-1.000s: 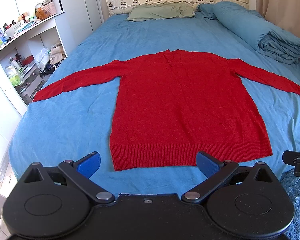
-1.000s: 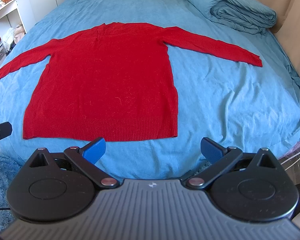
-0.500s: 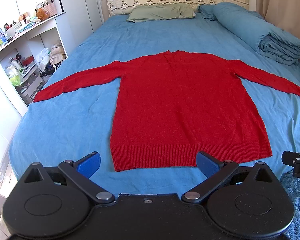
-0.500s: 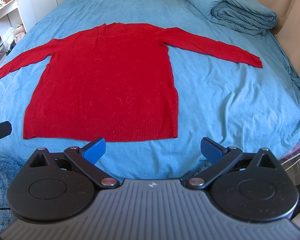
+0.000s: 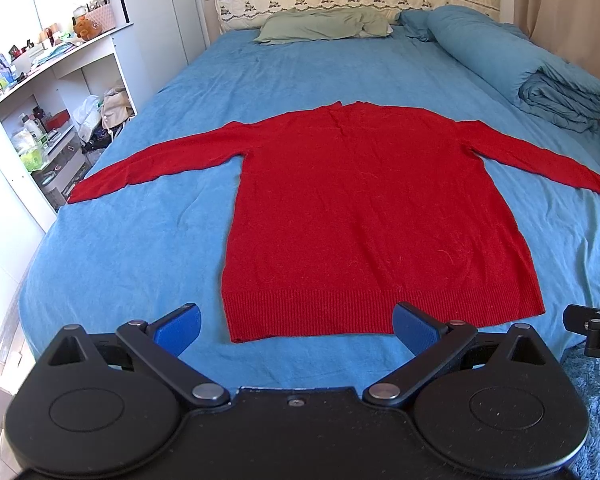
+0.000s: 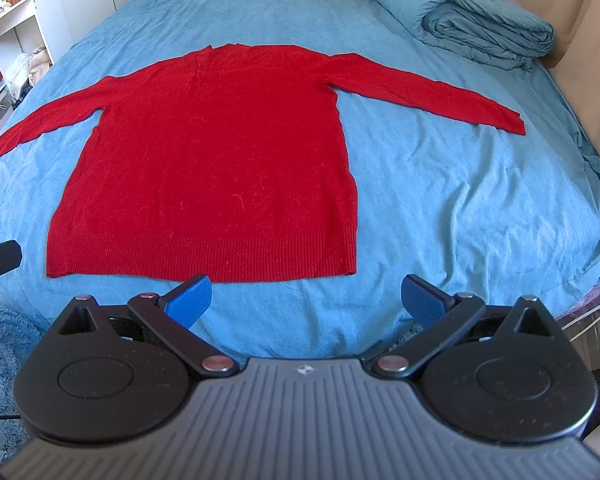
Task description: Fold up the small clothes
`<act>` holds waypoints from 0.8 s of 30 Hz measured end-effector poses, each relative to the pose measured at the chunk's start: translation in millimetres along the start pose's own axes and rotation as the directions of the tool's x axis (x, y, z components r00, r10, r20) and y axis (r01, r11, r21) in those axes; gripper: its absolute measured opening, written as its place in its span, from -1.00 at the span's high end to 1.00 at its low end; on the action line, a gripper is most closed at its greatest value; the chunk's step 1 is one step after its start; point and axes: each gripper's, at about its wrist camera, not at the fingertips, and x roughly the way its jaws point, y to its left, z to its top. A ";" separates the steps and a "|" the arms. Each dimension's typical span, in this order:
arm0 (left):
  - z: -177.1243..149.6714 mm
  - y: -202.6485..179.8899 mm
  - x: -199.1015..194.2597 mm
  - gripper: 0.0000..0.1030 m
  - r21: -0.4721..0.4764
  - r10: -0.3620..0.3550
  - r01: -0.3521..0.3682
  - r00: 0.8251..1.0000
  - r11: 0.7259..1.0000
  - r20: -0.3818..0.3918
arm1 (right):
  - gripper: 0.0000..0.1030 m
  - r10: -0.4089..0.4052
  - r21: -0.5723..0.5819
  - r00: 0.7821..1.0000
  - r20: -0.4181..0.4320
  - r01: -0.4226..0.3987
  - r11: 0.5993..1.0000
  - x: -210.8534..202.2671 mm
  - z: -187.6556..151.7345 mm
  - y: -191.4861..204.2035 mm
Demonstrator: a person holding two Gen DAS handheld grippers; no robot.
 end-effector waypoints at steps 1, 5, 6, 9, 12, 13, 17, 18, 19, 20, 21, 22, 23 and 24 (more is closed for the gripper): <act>0.0 0.0 0.0 -1.00 0.000 0.000 0.000 1.000 1.000 0.000 | -1.00 -0.001 0.000 1.000 0.000 0.001 1.000 -0.1 0.0 0.2; 0.0 -0.1 0.0 -1.00 0.000 0.000 0.000 1.000 1.000 0.000 | -1.00 -0.002 -0.002 1.000 -0.001 0.002 1.000 -0.1 0.0 1.2; -0.1 0.1 0.0 -1.00 0.000 0.000 0.000 1.000 1.000 0.000 | -1.00 -0.003 -0.003 1.000 -0.001 0.003 1.000 -0.4 -0.2 1.6; -0.1 0.0 0.0 -1.00 -0.001 0.000 0.000 1.000 1.000 0.000 | -1.00 -0.002 -0.002 1.000 -0.001 0.002 1.000 0.0 -0.1 1.2; -0.2 0.0 0.0 -1.00 -0.001 0.000 0.000 1.000 1.000 0.001 | -1.00 -0.003 -0.003 1.000 0.000 0.003 1.000 -0.2 -0.2 1.2; -0.2 0.4 -0.2 -1.00 -0.001 0.000 0.000 1.000 1.000 0.001 | -1.00 -0.003 -0.003 1.000 0.000 0.003 1.000 -0.5 -0.5 1.1; -0.3 1.6 -0.9 -1.00 -0.004 -0.001 0.001 1.000 1.000 0.002 | -1.00 -0.003 -0.003 1.000 -0.001 0.003 1.000 -0.5 -0.1 1.3; -0.2 2.0 -1.3 -1.00 -0.005 -0.001 0.001 1.000 1.000 0.002 | -1.00 -0.003 -0.003 1.000 -0.001 0.003 1.000 -0.6 -0.2 1.3; 0.1 2.7 -2.1 -1.00 -0.006 -0.001 0.001 1.000 1.000 0.003 | -1.00 -0.002 -0.004 1.000 0.000 0.002 1.000 -0.7 -0.3 1.4; 0.2 2.8 -2.2 -1.00 -0.006 -0.001 0.001 1.000 1.000 0.003 | -1.00 -0.003 -0.005 1.000 -0.001 0.003 1.000 -0.7 -0.3 1.6; 0.2 2.9 -2.4 -1.00 -0.006 -0.001 0.001 1.000 1.000 0.003 | -1.00 -0.003 -0.005 1.000 -0.001 0.003 1.000 -0.6 0.0 1.6; 0.7 3.6 -3.1 -1.00 -0.008 -0.001 0.001 1.000 1.000 0.004 | -1.00 -0.003 -0.006 1.000 0.000 0.003 1.000 -0.9 -0.2 1.6; 1.1 3.9 -4.0 -1.00 -0.009 -0.001 0.001 1.000 1.000 0.005 | -1.00 -0.003 -0.006 1.000 0.000 0.003 1.000 -1.3 -0.2 1.5; 1.2 4.2 -5.3 -1.00 -0.010 0.000 0.000 1.000 1.000 0.007 | -1.00 -0.002 -0.007 1.000 0.001 0.002 1.000 -1.9 0.2 1.5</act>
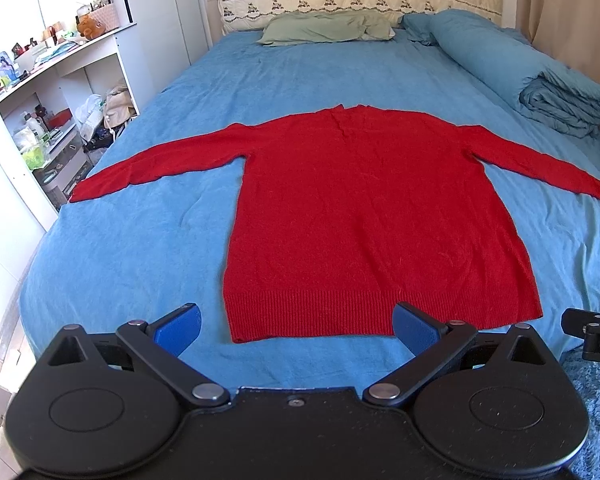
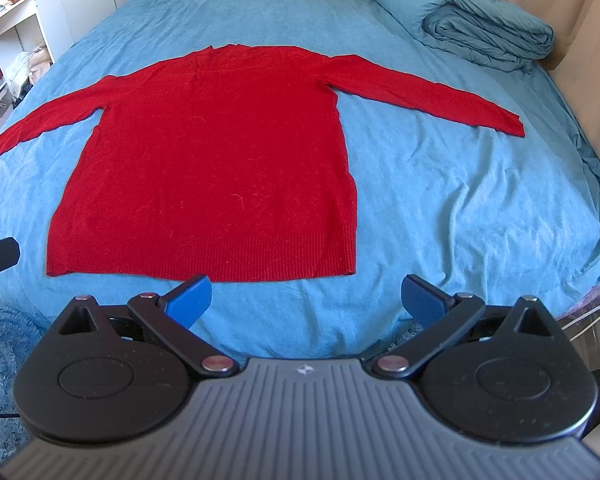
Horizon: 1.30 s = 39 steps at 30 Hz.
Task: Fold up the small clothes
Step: 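Grasp the red sweater's sleeve cuff with the right gripper and lift it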
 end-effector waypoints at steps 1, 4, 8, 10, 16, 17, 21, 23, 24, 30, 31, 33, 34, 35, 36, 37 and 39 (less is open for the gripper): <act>0.5 0.1 -1.3 -1.00 -0.001 0.001 -0.001 1.000 1.000 0.002 | -1.00 0.001 0.000 1.000 0.001 -0.001 1.000 -0.8 0.3 0.0; 4.7 -0.1 -8.2 -1.00 -0.008 -0.003 0.003 1.000 1.000 0.015 | -1.00 0.001 -0.001 1.000 0.010 -0.001 1.000 -4.7 1.9 0.2; 21.3 -6.8 -19.3 -1.00 0.007 -0.025 0.024 0.998 1.000 0.057 | -1.00 0.013 0.013 1.000 0.028 -0.013 1.000 -16.5 8.6 -3.3; 34.4 -13.8 -23.3 -1.00 0.026 -0.032 0.030 0.996 0.999 0.088 | -1.00 0.027 0.026 0.999 0.037 -0.028 0.999 -22.7 14.0 -7.5; 86.2 -36.6 -12.8 -1.00 0.041 -0.110 0.105 0.981 0.994 0.160 | -1.00 0.020 0.084 0.995 0.101 -0.029 0.996 -30.0 41.7 -40.2; 97.3 -41.5 -6.6 -1.00 0.040 -0.127 0.122 0.978 0.992 0.164 | -1.00 0.012 0.099 0.993 0.115 -0.023 0.995 -29.6 48.2 -48.8; 144.9 -72.1 33.0 -1.00 0.068 -0.167 0.158 0.972 0.985 0.166 | -1.00 -0.005 0.167 0.986 0.165 -0.023 0.986 -17.5 79.7 -93.1; 170.6 -91.0 59.2 -1.00 0.081 -0.185 0.174 0.969 0.981 0.164 | -1.00 -0.024 0.194 0.979 0.202 -0.016 0.981 -5.1 97.1 -120.1; 180.7 -98.8 71.8 -1.00 0.085 -0.197 0.185 0.967 0.979 0.162 | -1.00 -0.039 0.210 0.977 0.209 -0.005 0.978 3.5 106.7 -133.4; 241.5 -159.3 166.7 -1.00 0.064 -0.297 0.291 0.947 0.955 0.121 | -1.00 -0.150 0.287 0.961 0.232 0.080 0.955 82.1 162.9 -219.0; 248.8 -168.2 183.3 -1.00 0.062 -0.311 0.306 0.944 0.950 0.110 | -1.00 -0.172 0.299 0.958 0.228 0.099 0.949 99.9 169.9 -233.8; 262.6 -190.8 223.5 -1.00 0.062 -0.333 0.329 0.940 0.942 0.078 | -1.00 -0.202 0.333 0.955 0.217 0.122 0.935 136.4 179.3 -262.6; 267.2 -197.5 237.5 -1.00 0.063 -0.332 0.328 0.941 0.943 0.068 | -1.00 -0.205 0.355 0.956 0.209 0.122 0.927 156.6 182.9 -278.4; 270.5 -206.3 252.9 -1.00 0.067 -0.325 0.322 0.944 0.944 0.056 | -1.00 -0.197 0.380 0.958 0.210 0.105 0.919 175.3 185.3 -293.8; 273.8 -215.9 271.1 -1.00 0.075 -0.319 0.315 0.947 0.946 0.045 | -1.00 -0.188 0.405 0.958 0.217 0.087 0.910 191.9 185.9 -308.8; 276.6 -223.8 284.9 -1.00 0.081 -0.314 0.310 0.948 0.947 0.043 | -1.00 -0.176 0.431 0.959 0.220 0.067 0.900 209.3 185.6 -322.8; 279.8 -238.9 317.4 -1.00 0.087 -0.313 0.310 0.949 0.947 0.026 | -1.00 -0.175 0.482 0.963 0.203 0.058 0.875 241.7 183.4 -346.5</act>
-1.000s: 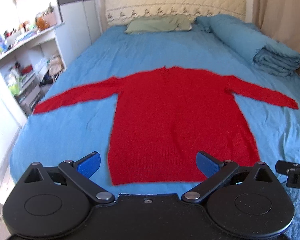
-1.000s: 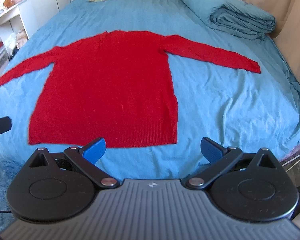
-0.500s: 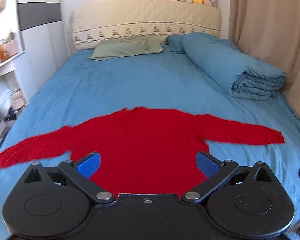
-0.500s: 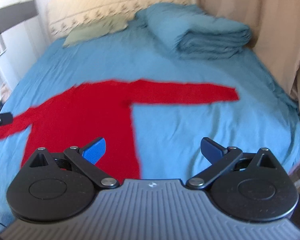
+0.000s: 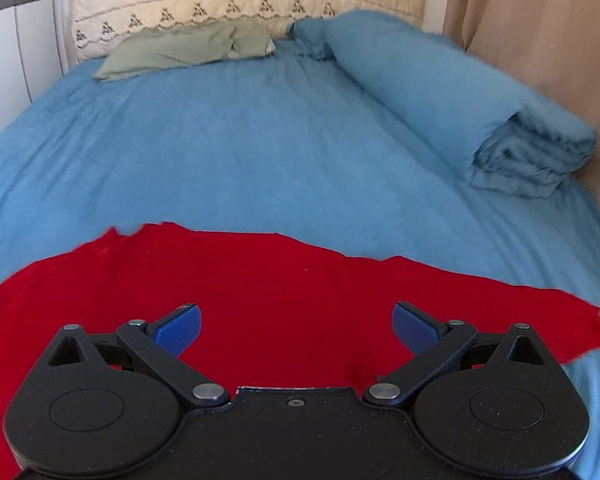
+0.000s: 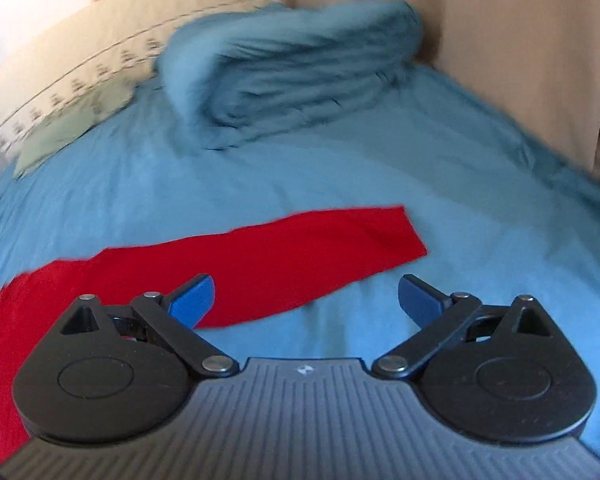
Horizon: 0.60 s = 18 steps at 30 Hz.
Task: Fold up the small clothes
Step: 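Grasp the red sweater's sleeve cuff with the right gripper and lift it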
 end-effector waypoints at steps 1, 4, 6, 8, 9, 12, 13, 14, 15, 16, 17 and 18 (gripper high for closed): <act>2.3 -2.9 14.9 -1.00 0.002 -0.006 0.006 1.000 1.000 -0.010 | -1.00 -0.005 0.025 1.000 -0.007 0.005 1.000 16.2 -1.0 -10.0; 2.2 -5.1 55.8 -1.00 0.009 0.008 -0.007 0.999 1.000 -0.038 | -1.00 -0.018 0.079 0.999 -0.032 0.020 0.997 53.3 -8.8 -32.2; -0.3 -5.9 75.7 -0.99 0.021 0.018 -0.017 0.999 1.000 -0.051 | -0.90 -0.015 0.113 0.999 -0.042 0.019 0.993 71.7 -15.3 -43.9; -4.7 -7.0 92.5 -0.99 0.040 0.028 -0.025 0.997 0.999 -0.070 | -0.85 -0.006 0.144 0.999 -0.037 0.012 0.990 80.2 -22.2 -51.6; -8.5 -7.8 98.7 -0.99 0.050 0.031 -0.027 0.997 0.998 -0.077 | -0.75 -0.006 0.159 0.999 -0.032 0.011 0.987 84.5 -24.5 -54.0; -16.9 -12.0 114.8 -0.98 0.081 0.046 -0.039 0.994 0.996 -0.097 | -0.59 0.001 0.194 1.000 0.013 -0.004 0.981 94.1 -27.9 -59.7; -18.2 -13.6 119.2 -0.99 0.090 0.053 -0.044 0.994 0.995 -0.099 | -0.54 -0.001 0.201 1.000 0.030 -0.005 0.980 96.0 -28.1 -60.6; -20.1 -14.8 120.6 -0.99 0.098 0.059 -0.050 0.994 0.994 -0.090 | -0.45 -0.007 0.208 0.999 0.040 -0.002 0.978 100.8 -26.5 -60.9; -22.0 -16.4 120.3 -0.99 0.108 0.063 -0.055 0.995 0.993 -0.078 | -0.35 -0.018 0.216 0.999 0.051 0.006 0.976 103.5 -25.9 -61.6; -22.8 -18.1 120.5 -1.00 0.119 0.069 -0.060 0.995 0.991 -0.075 | -0.29 -0.025 0.227 0.998 0.060 0.011 0.974 104.4 -25.4 -60.7; -22.6 -20.2 122.2 -1.00 0.127 0.076 -0.066 0.994 0.990 -0.076 | -0.13 -0.033 0.240 0.997 0.069 0.016 0.971 106.7 -24.2 -61.1; -23.1 -20.7 123.5 -1.00 0.133 0.083 -0.072 0.993 0.988 -0.081 | 0.16 -0.047 0.252 0.996 0.072 0.028 0.967 107.4 -23.3 -61.5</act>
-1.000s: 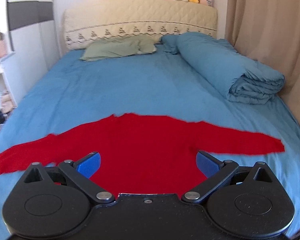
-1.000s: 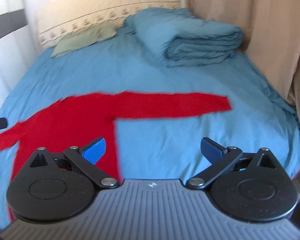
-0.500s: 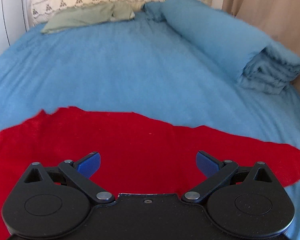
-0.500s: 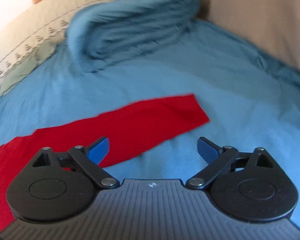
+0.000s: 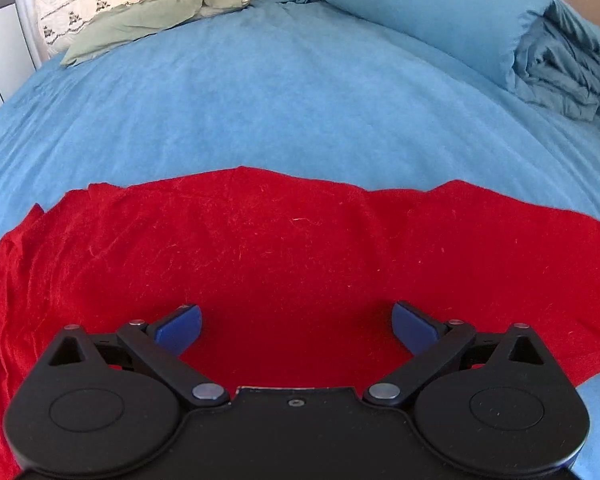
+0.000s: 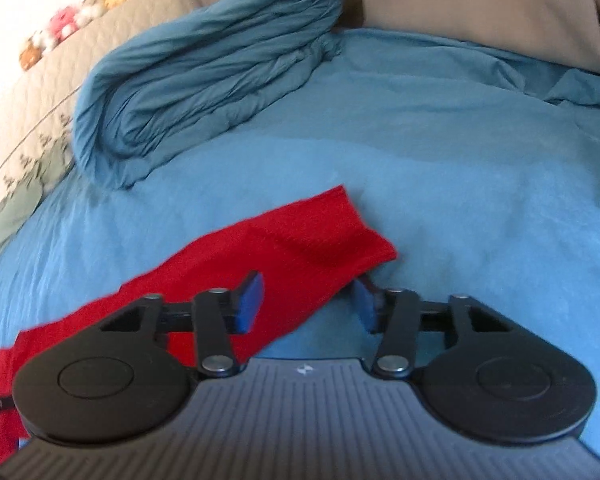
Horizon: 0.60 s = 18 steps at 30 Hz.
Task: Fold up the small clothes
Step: 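Grasp the red sweater's sleeve cuff with the right gripper and lift it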
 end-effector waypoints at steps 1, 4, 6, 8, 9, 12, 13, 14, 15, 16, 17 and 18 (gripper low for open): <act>1.0 0.1 2.4 -1.00 0.000 0.003 -0.003 1.000 1.000 -0.005 | 0.27 -0.020 0.009 1.000 0.002 0.020 1.000 1.0 1.5 0.3; 4.1 -1.8 7.3 -1.00 0.000 0.015 -0.015 1.000 1.000 -0.024 | 0.54 -0.022 0.038 1.000 0.002 0.022 0.999 -0.3 5.7 0.4; 7.8 -5.0 8.5 -1.00 0.012 0.025 -0.025 0.999 1.000 -0.045 | 0.58 -0.015 0.053 1.000 0.012 0.014 0.999 -5.2 9.4 4.8; 13.0 -4.7 10.3 -1.00 0.006 0.024 -0.023 0.997 1.000 -0.078 | 0.59 0.016 0.045 0.999 0.028 -0.017 0.999 -14.4 14.6 15.0; 16.3 -3.5 10.6 -1.00 0.002 0.019 -0.019 0.995 1.000 -0.098 | 0.59 0.035 0.035 0.999 0.033 -0.036 0.999 -18.9 18.1 22.7; 25.0 8.8 2.3 -0.97 -0.033 -0.026 0.022 0.991 0.999 -0.128 | 0.59 0.112 0.003 0.993 0.042 -0.112 0.994 -35.6 28.6 55.1; 26.4 15.1 -4.4 -0.95 -0.048 -0.036 0.031 0.992 0.998 -0.123 | 0.59 0.146 -0.004 0.988 0.046 -0.146 0.989 -42.1 32.1 69.9; 28.1 25.2 -15.1 -0.95 -0.066 -0.045 0.038 0.993 0.997 -0.106 | 0.60 0.176 -0.007 0.983 0.049 -0.176 0.984 -47.7 35.0 84.0; 30.2 39.7 -30.3 -0.95 -0.085 -0.050 0.043 0.996 0.995 -0.077 | 0.60 0.215 -0.011 0.975 0.051 -0.215 0.977 -54.3 38.0 103.5; 32.2 51.9 -41.7 -0.95 -0.097 -0.051 0.045 0.997 0.994 -0.057 | 0.60 0.255 -0.018 0.966 0.051 -0.255 0.967 -60.0 40.1 122.9; 34.0 68.0 -55.4 -0.95 -0.110 -0.049 0.044 0.998 0.993 -0.038 | 0.59 0.293 -0.029 0.955 0.050 -0.291 0.956 -65.5 40.4 141.8; 36.3 87.8 -69.3 -0.95 -0.120 -0.046 0.043 0.999 0.992 -0.025 | 0.60 0.332 -0.049 0.942 0.047 -0.330 0.943 -70.7 40.3 165.4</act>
